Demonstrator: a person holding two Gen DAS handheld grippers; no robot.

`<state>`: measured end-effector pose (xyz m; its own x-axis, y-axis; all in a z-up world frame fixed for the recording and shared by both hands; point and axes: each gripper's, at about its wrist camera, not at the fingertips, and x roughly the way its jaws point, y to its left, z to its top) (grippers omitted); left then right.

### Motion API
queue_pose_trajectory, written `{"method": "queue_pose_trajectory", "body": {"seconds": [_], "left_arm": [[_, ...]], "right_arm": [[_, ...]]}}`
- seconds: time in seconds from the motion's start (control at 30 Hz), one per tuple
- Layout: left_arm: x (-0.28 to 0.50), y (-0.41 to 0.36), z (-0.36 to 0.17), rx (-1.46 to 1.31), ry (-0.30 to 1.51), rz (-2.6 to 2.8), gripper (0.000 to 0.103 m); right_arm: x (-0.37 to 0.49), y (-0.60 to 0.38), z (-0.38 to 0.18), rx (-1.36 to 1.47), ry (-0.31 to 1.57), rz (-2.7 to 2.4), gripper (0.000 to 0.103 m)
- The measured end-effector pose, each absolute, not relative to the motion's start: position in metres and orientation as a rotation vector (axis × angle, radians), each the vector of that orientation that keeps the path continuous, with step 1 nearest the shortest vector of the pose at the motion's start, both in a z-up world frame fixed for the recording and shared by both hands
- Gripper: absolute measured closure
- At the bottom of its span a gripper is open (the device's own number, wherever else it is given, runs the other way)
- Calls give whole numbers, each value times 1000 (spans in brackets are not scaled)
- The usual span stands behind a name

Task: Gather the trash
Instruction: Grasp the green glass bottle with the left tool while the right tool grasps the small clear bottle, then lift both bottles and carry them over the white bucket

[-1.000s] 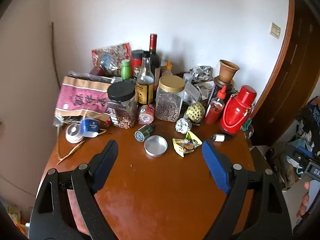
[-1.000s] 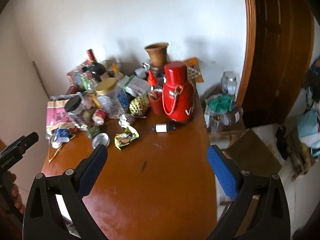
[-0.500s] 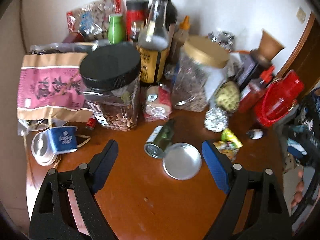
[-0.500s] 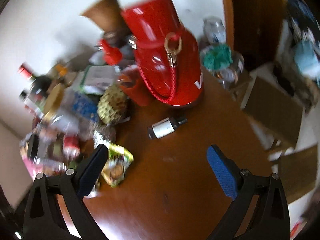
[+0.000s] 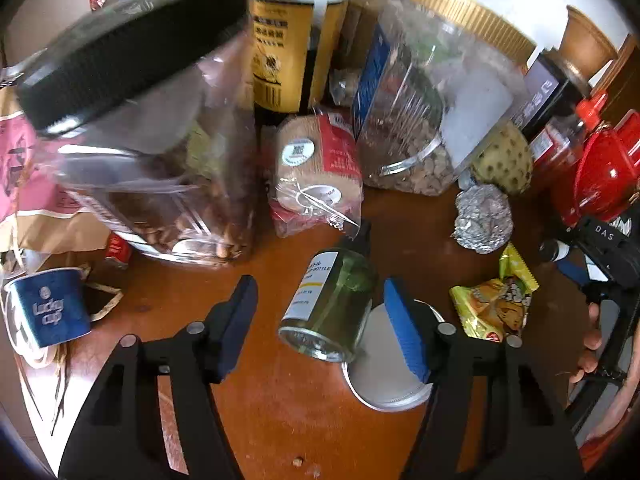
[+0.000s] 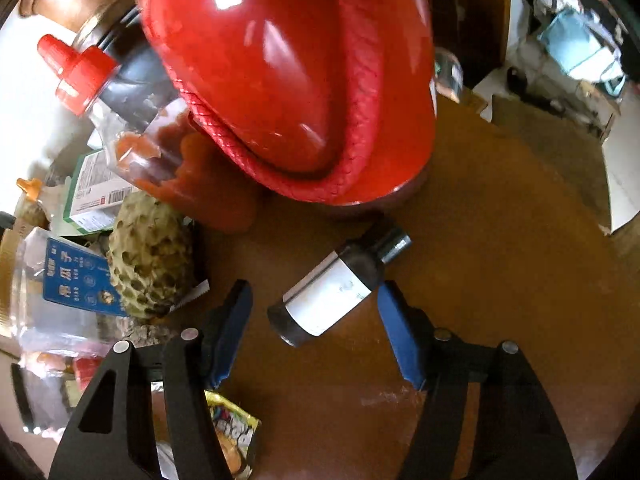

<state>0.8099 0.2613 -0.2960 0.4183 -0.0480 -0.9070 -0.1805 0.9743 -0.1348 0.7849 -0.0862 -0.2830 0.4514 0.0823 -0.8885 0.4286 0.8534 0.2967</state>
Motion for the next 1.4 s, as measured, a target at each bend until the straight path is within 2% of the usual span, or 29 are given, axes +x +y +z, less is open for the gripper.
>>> {"method": "queue_pose_trajectory", "body": {"seconds": [0.07,0.1,0.27,0.6,1.03,1.4], "left_arm": [[814,259,-301,-218,1151,81,43],[816,258,-304,-215,1156,81,45],[822,254,-314,-228,1180,73,53],[816,235,-298,-190,1145,85,62],[780,225,-237,-195,1044,134,62],[741,185,-190,-201,955,123,62]], "right_arm": [[784,-84,-282,490,1089,-235,42],[784,-83,-282,468,1089,-238,46],[774,-86,-281,418,1087,-203,52],[744,-98,-285,374,1158,-83,74],[699,-83,-250,221,1165,108,76],[667,-104,-274,83,1364,264,76]]}}
